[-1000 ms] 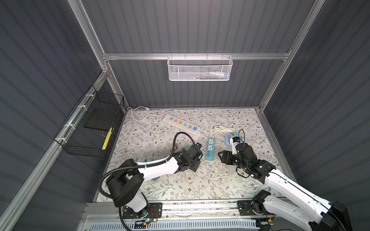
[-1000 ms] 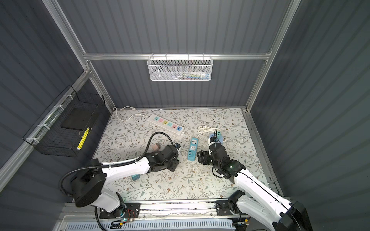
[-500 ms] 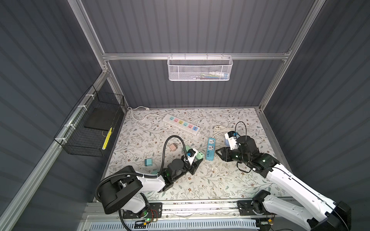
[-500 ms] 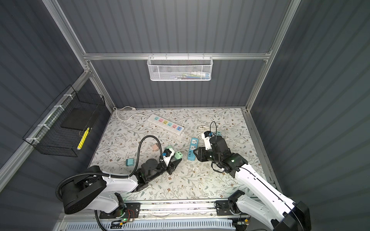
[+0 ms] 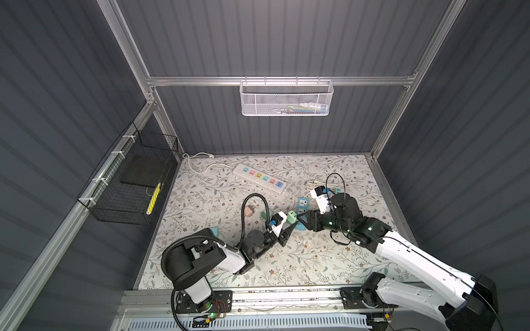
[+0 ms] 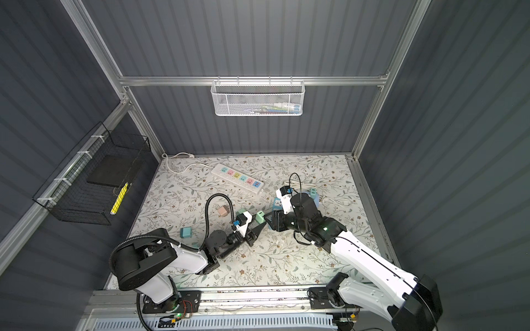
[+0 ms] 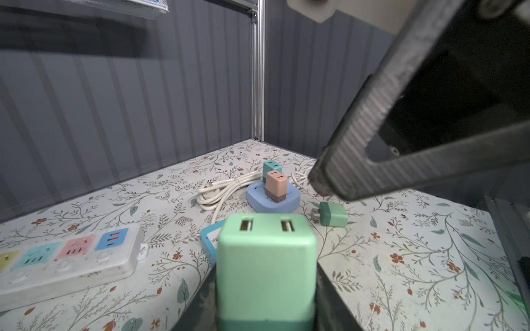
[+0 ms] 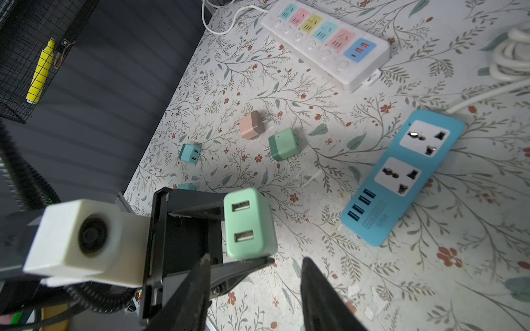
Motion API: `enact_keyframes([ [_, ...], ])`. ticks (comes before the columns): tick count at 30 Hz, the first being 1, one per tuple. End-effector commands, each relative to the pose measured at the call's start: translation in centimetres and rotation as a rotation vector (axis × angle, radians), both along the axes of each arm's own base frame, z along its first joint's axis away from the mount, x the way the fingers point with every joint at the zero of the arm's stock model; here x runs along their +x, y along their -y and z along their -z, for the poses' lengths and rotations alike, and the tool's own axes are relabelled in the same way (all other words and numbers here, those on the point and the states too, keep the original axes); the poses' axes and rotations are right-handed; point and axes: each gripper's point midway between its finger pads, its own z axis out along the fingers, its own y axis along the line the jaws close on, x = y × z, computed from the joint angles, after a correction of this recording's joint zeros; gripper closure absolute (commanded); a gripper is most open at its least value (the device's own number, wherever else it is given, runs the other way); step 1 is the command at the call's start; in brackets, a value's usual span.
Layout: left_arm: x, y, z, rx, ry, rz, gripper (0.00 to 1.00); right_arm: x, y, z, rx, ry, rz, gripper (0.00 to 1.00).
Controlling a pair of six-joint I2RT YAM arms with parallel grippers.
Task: Insert the plug
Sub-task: 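Grasp the mint-green adapter with the right gripper while the left gripper opens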
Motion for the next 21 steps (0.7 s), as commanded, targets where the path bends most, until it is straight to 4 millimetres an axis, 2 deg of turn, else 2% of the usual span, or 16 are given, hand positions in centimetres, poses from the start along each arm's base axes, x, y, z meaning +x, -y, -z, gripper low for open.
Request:
enact_keyframes([
  [1,0.3,-0.1,-3.3,-0.125,0.049,-0.021,0.89,0.8,-1.0,-0.9,-0.025,0.060,-0.002,0.48],
  [4,0.4,0.1,-3.6,-0.141,0.039,-0.016,0.89,1.0,-1.6,-0.9,-0.033,0.079,-0.005,0.48],
  [7,0.4,0.3,-3.6,-0.151,0.027,-0.009,0.89,1.6,-2.1,0.3,-0.059,0.061,0.000,0.51],
  [16,0.2,0.3,-3.8,-0.165,0.007,0.001,0.89,2.3,-3.2,0.2,-0.063,0.083,-0.002,0.60],
  [21,0.5,0.2,-3.8,-0.176,-0.006,-0.015,0.87,2.4,-3.5,0.1,-0.070,0.089,-0.007,0.73],
])
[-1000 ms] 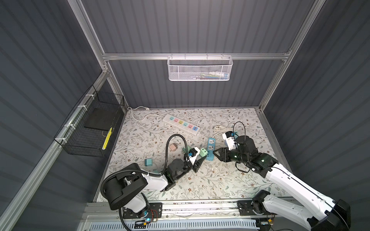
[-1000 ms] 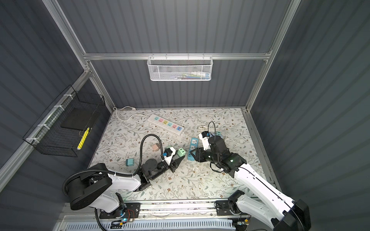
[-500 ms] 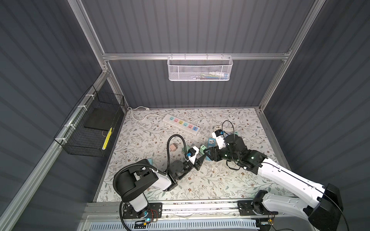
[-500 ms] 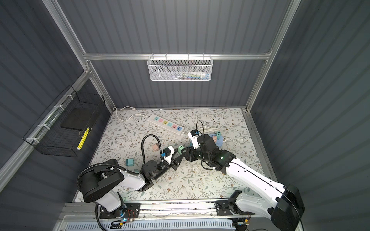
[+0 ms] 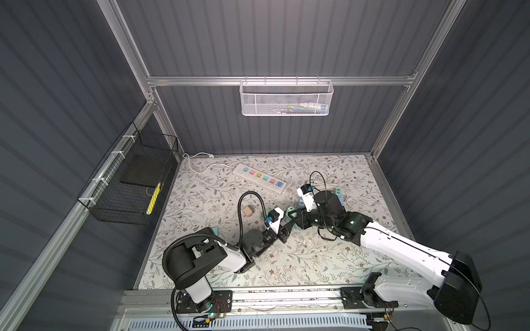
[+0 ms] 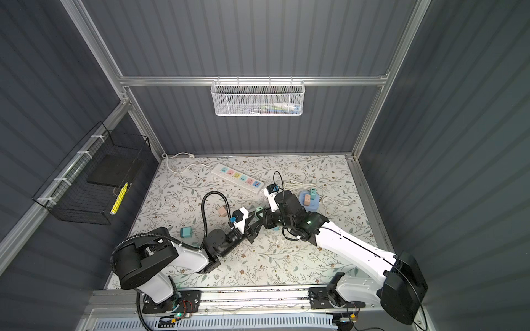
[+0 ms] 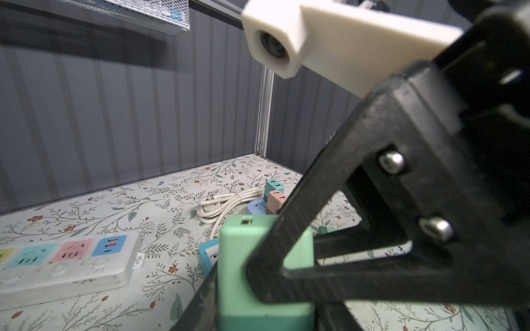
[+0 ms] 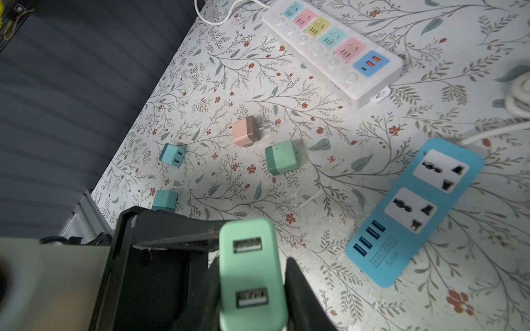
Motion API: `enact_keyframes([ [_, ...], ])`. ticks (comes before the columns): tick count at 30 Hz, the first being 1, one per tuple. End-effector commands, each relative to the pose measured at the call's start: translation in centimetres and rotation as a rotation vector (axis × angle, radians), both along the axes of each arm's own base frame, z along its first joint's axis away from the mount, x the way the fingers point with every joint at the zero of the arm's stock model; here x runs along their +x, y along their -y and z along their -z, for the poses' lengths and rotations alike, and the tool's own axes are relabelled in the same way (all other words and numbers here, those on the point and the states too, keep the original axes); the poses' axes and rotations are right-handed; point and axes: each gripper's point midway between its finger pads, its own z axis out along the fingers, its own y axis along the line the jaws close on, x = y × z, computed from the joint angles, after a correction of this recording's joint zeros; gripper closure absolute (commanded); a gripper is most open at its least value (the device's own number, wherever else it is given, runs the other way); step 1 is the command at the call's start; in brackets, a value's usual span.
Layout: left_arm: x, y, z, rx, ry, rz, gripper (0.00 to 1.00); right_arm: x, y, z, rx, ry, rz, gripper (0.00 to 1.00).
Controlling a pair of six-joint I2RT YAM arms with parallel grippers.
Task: Insert the plug
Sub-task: 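Grasp the mint-green adapter with the right gripper while the left gripper opens, then carry the mint-green adapter with the right gripper over the teal strip's socket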
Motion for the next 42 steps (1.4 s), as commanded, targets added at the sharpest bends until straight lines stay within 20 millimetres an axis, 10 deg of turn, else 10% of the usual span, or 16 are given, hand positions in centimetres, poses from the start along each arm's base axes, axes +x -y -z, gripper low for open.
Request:
enact_keyframes([
  [1,0.2,0.1,-2.3,-0.083,0.025,-0.015,0.85,0.7,-0.5,-1.3,0.016,0.035,0.018,0.75],
  [8,1.5,-1.8,-1.2,-0.115,-0.040,-0.127,0.37,1.4,-0.2,-1.9,0.007,0.081,0.064,0.80],
  [12,2.3,-3.6,0.2,-0.126,-0.101,-0.221,0.27,2.7,0.9,-2.3,-0.034,0.137,0.141,0.81],
  [22,6.8,-6.7,11.0,0.214,-0.705,-0.435,0.47,4.7,6.7,-2.0,-0.217,0.292,0.375,0.82],
  [29,5.7,-3.3,15.3,0.371,-0.913,-0.305,0.60,4.9,9.1,0.3,-0.244,0.350,0.473,0.82],
  [42,1.6,2.9,16.9,0.343,-0.983,-0.002,0.70,6.3,11.2,1.6,-0.217,0.342,0.544,0.82],
])
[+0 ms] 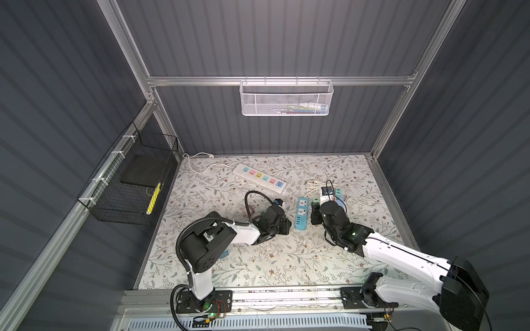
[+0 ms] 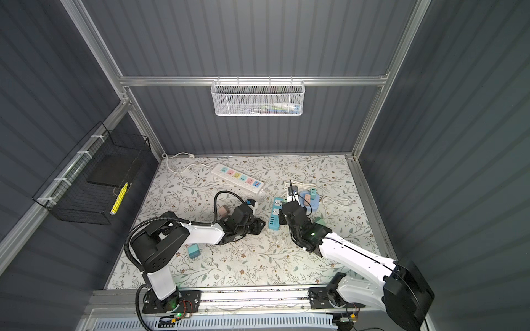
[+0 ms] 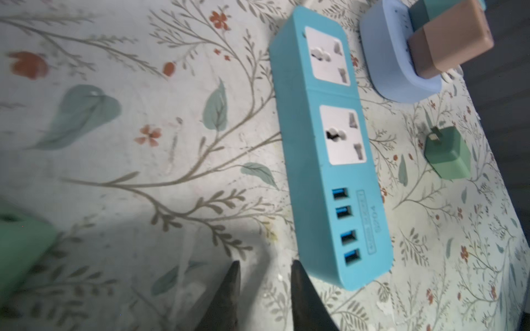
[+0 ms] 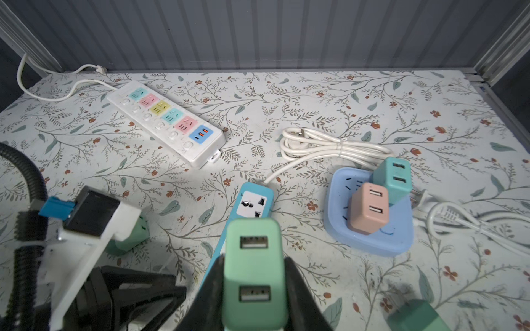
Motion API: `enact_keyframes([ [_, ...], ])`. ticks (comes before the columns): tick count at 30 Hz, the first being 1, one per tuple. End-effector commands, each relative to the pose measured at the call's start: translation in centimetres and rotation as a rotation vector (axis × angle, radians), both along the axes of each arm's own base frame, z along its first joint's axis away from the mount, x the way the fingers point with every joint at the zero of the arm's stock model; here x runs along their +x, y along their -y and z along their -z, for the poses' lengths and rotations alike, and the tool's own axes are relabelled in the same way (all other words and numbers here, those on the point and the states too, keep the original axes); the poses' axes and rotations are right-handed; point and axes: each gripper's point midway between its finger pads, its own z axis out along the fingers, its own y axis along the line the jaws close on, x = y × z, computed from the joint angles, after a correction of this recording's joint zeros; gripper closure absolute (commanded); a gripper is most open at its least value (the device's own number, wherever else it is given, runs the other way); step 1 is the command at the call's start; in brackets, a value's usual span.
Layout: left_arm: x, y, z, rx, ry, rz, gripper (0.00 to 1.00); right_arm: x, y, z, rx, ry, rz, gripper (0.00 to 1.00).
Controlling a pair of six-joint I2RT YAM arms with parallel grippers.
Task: Insert the plug
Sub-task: 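Carry the mint-green adapter with the right gripper over the teal strip's socket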
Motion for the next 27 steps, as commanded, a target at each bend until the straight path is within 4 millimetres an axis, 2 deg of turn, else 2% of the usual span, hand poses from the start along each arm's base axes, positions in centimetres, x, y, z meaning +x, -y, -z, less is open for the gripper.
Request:
enact_keyframes([
  [1,-2.7,2.2,1.0,-0.010,-0.055,0.090,0.70,0.9,0.7,-0.2,0.037,0.020,0.030,0.82],
  [7,-4.0,3.7,0.5,-0.009,-0.031,0.133,0.70,3.0,0.8,1.9,0.091,-0.009,0.024,0.83],
  [11,-3.8,3.1,-0.7,0.007,0.014,0.131,0.69,4.2,0.2,3.5,0.117,-0.017,0.008,0.83],
  [19,-2.1,-1.9,-4.0,0.097,0.113,0.017,0.63,4.8,-0.9,7.1,0.156,-0.030,0.018,0.85],
  [23,-1.9,-4.2,-5.7,0.101,0.156,-0.031,0.60,4.6,-1.2,7.3,0.140,-0.017,0.044,0.85],
  [27,-2.0,-5.3,-6.7,0.104,0.183,-0.048,0.58,5.2,-1.0,7.0,0.127,-0.002,0.066,0.85],
])
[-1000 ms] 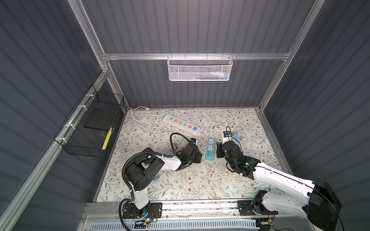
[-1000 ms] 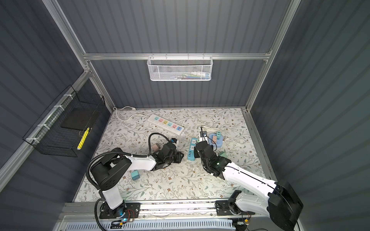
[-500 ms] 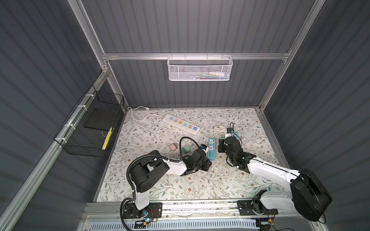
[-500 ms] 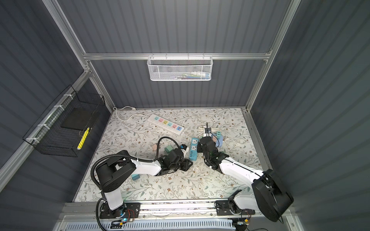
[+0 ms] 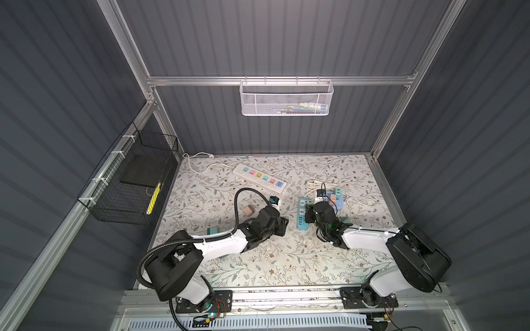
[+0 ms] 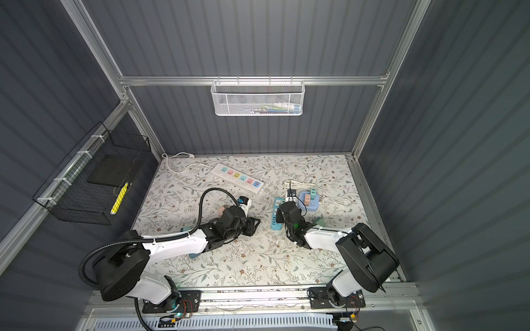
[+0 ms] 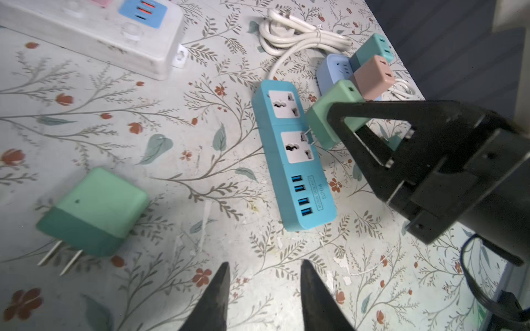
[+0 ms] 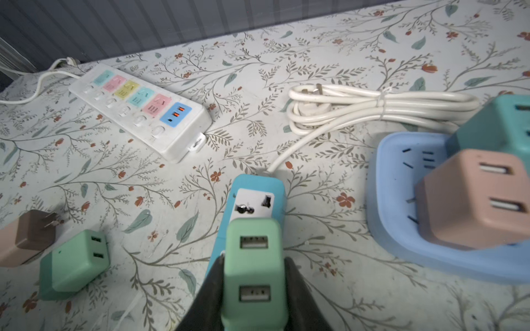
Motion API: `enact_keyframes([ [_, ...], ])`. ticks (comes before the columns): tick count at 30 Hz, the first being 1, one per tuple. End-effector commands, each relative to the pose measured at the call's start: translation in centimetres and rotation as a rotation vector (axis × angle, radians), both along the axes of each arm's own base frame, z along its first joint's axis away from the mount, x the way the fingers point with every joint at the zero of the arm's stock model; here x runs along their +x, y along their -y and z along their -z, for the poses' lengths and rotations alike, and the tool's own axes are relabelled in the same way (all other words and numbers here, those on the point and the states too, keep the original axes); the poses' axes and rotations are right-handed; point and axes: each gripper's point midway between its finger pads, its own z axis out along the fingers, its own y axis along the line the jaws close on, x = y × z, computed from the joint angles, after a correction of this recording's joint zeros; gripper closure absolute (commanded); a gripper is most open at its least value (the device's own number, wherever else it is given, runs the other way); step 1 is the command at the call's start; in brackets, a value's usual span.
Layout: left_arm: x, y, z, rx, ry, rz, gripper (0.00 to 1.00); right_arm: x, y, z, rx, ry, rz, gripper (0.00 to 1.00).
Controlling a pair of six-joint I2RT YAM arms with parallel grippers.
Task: Insert the plug
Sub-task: 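Carry the mint-green adapter with the right gripper over the teal strip's socket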
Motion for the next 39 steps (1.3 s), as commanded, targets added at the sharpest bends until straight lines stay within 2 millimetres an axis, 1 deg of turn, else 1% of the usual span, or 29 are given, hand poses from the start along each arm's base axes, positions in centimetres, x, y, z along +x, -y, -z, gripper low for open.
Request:
enact_keyframes([
  [1,-0.4,-1.7,0.5,0.064,0.016,-0.016,0.58,1.3,0.3,-1.4,0.009,0.053,0.059,0.85],
  [3,-0.3,-2.2,0.4,0.063,0.023,-0.025,0.58,1.8,0.3,-1.2,-0.006,0.047,0.082,0.86],
  [8,-0.4,-2.9,0.2,0.057,0.029,-0.038,0.57,2.6,-0.1,0.1,-0.015,0.014,0.104,0.86],
  [13,-0.5,-3.6,0.2,0.055,0.034,-0.043,0.57,2.7,0.7,0.9,-0.036,0.013,0.156,0.86],
  [17,-0.6,-4.1,0.1,0.057,0.041,-0.048,0.57,2.9,0.4,1.0,-0.048,0.015,0.148,0.85],
  [19,-0.6,-4.2,0.0,0.055,0.045,-0.046,0.57,3.1,0.1,0.7,-0.047,0.024,0.141,0.86],
  [22,-0.5,-4.4,-0.1,0.057,0.046,-0.048,0.57,3.2,-0.1,-0.2,-0.031,0.043,0.137,0.86],
  [26,-0.6,-4.7,-0.3,0.054,0.051,-0.052,0.57,3.5,-0.3,-2.1,-0.024,0.073,0.129,0.85],
  [29,-0.6,-4.8,-0.4,0.051,0.054,-0.054,0.57,3.8,-0.5,-2.6,-0.036,0.086,0.122,0.85],
  [31,-0.6,-4.9,-0.3,0.051,0.053,-0.055,0.57,4.0,-0.6,-2.6,-0.042,0.084,0.122,0.85],
  [35,-0.7,-5.1,-0.1,0.053,0.048,-0.058,0.57,4.5,-0.9,-1.4,-0.063,0.056,0.120,0.85],
  [39,-0.6,-5.2,-0.3,0.055,0.053,-0.058,0.57,4.7,-0.8,-0.5,-0.065,0.039,0.142,0.86],
])
